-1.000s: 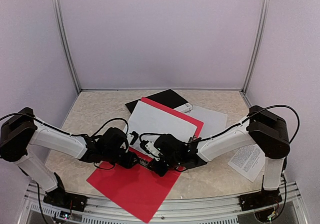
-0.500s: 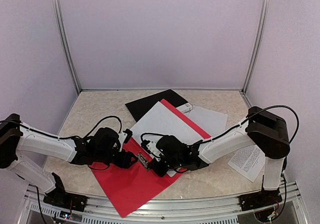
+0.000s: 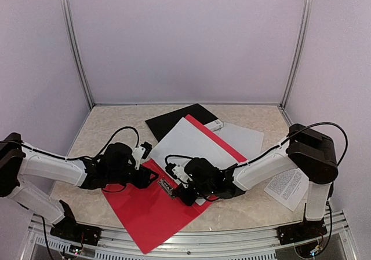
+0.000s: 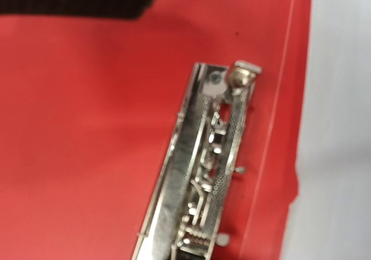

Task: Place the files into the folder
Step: Open the spring clip on the folder.

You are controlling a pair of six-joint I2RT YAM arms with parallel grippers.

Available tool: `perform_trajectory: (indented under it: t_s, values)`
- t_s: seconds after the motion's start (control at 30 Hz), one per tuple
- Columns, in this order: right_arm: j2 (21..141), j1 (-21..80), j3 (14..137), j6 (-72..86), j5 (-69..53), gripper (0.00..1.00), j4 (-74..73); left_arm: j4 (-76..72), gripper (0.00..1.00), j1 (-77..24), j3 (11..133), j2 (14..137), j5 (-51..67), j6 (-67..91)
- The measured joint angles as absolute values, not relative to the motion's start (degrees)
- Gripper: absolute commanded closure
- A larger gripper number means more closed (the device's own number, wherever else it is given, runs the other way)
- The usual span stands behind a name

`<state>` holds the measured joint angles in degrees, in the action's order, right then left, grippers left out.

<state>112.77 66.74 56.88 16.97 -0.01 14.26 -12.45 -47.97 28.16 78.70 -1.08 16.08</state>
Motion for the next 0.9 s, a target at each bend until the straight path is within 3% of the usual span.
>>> perform_trajectory:
  t_s: [0.23,0.43,0.9]
  values:
    - [110.43,64.99,53.95,13.58,-3.75,1.0,14.15,-15.73,0.56,-47.94,28.12,81.54,3.09,13.15]
    - [109.36,63.68,52.58,9.61,-6.83,1.0,14.09,-18.74,0.66,-47.94,28.45,84.36,7.73,10.33]
    - [108.51,62.28,51.03,7.18,-10.11,1.0,14.68,-21.37,0.77,-49.01,33.63,94.02,10.15,8.8]
